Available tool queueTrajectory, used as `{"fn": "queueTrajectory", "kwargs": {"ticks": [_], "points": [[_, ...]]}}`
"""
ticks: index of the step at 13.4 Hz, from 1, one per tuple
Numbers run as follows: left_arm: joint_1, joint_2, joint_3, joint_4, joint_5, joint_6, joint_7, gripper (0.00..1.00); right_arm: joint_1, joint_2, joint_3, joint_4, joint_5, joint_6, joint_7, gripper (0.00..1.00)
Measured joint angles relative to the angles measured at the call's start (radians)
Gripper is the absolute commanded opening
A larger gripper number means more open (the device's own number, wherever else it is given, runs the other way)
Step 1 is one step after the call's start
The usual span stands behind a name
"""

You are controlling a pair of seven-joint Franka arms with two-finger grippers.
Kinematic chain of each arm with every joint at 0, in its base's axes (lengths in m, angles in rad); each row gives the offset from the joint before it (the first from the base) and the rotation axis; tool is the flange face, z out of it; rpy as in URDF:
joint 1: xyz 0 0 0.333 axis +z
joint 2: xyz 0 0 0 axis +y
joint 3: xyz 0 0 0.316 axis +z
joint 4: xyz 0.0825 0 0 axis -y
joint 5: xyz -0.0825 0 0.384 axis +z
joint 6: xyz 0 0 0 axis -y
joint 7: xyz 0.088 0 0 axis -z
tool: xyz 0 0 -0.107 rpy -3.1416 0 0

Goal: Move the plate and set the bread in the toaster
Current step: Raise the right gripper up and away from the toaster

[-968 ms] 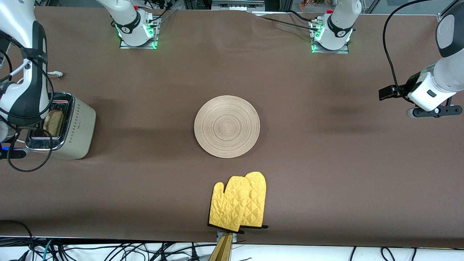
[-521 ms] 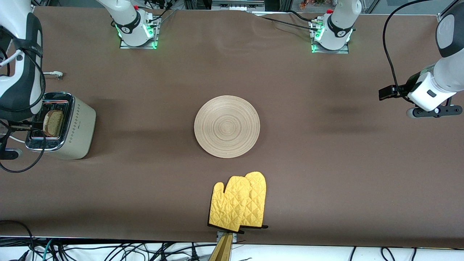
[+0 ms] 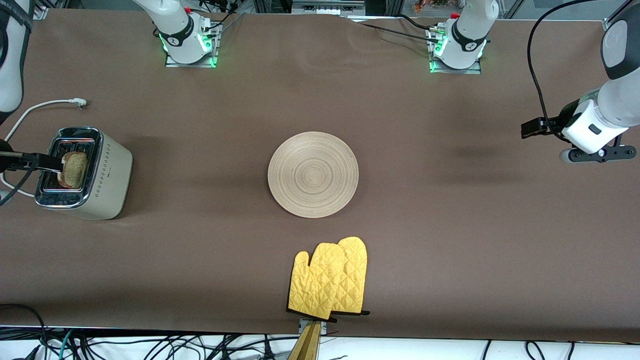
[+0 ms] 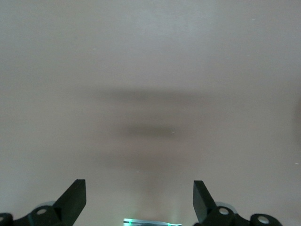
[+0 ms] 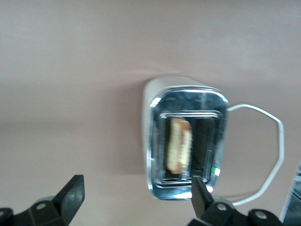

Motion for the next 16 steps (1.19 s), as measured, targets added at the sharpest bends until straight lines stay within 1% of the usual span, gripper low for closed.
{"fn": "queueTrajectory", "kwargs": {"ticks": [2,5,7,9,13,16], "points": [[0.000,-0.001,0.000,0.015,-0.009,-0.016,-0.002,1.00,0.025,-0.006,0.010,0.000,0.030,0.000,0.000,1.00],[0.000,-0.006,0.000,0.125,-0.023,-0.105,-0.009,1.00,0.028,-0.043,0.085,-0.022,0.033,0.000,0.000,1.00],[0.000,-0.008,0.001,0.170,-0.026,-0.124,-0.009,1.00,0.027,-0.083,0.101,-0.049,0.033,0.006,0.000,1.00],[0.000,-0.007,0.001,0.180,-0.026,-0.125,-0.009,1.00,0.009,-0.123,0.105,-0.078,0.033,0.025,0.000,1.00],[0.000,-0.001,0.003,0.183,-0.026,-0.106,-0.009,1.00,-0.061,-0.207,0.163,-0.175,0.033,0.061,-0.001,1.00],[0.000,0.008,0.003,0.183,-0.027,-0.078,-0.009,1.00,-0.085,-0.274,0.179,-0.248,0.031,0.086,-0.001,1.00]]}}
